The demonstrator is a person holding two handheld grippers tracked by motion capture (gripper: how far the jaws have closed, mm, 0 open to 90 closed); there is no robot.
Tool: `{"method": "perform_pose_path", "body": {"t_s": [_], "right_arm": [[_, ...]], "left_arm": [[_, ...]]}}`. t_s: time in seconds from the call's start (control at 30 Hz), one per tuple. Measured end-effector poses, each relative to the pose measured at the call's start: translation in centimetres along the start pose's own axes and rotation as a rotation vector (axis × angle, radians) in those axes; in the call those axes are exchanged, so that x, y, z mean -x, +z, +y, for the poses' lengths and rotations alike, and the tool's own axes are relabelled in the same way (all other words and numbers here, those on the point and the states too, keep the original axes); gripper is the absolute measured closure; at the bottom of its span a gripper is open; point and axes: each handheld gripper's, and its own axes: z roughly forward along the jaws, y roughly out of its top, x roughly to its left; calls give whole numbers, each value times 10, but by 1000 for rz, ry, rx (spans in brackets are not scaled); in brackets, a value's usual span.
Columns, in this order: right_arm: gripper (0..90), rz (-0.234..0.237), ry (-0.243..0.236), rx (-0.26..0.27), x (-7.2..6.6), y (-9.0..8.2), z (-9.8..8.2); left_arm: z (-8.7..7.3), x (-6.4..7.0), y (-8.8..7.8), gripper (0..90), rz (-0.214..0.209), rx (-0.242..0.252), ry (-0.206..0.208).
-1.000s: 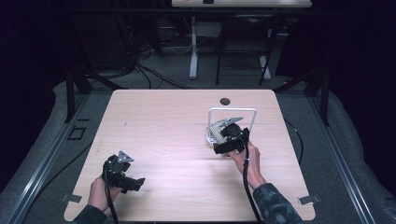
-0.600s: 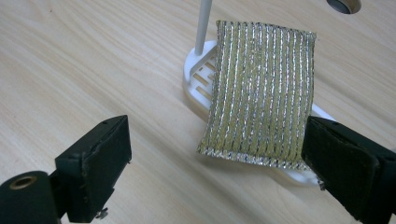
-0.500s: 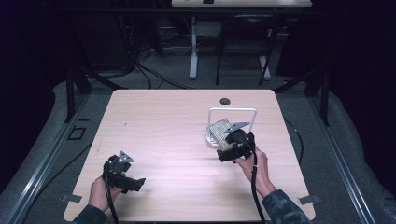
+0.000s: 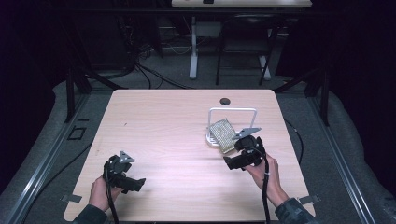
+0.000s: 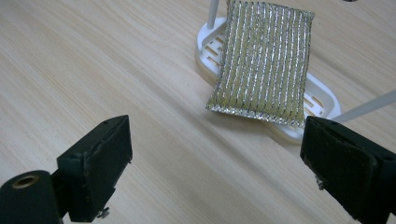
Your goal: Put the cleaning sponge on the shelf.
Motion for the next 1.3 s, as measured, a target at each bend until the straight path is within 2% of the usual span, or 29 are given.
{"method": "perform_pose_path", "body": {"t_s": [0.33,0.63,0.9,1.0,1.13,1.27,1.3], "right_arm": [[97,-14,-23,-30,-3,-9,-19],[99,-11,-20,-74,-5,-13,-47],[104,-46,-19,-132,-2,-17,-77],[110,-49,-11,-152,-2,-16,-88],[116,-67,-24,-189,-3,-13,-99],[119,-75,-43,-211,-3,-7,-105],[119,-70,-36,-216,-3,-6,-105]], "left_arm": [[-1,0,0,1,4,6,-5],[-2,-1,0,1,-1,-3,-2],[-3,0,0,1,-2,0,-4],[-3,0,1,1,-3,-1,-2],[-3,-1,1,1,-2,-2,-4],[-3,-2,2,1,-1,-5,-3],[-3,-2,2,1,0,-4,0]]}}
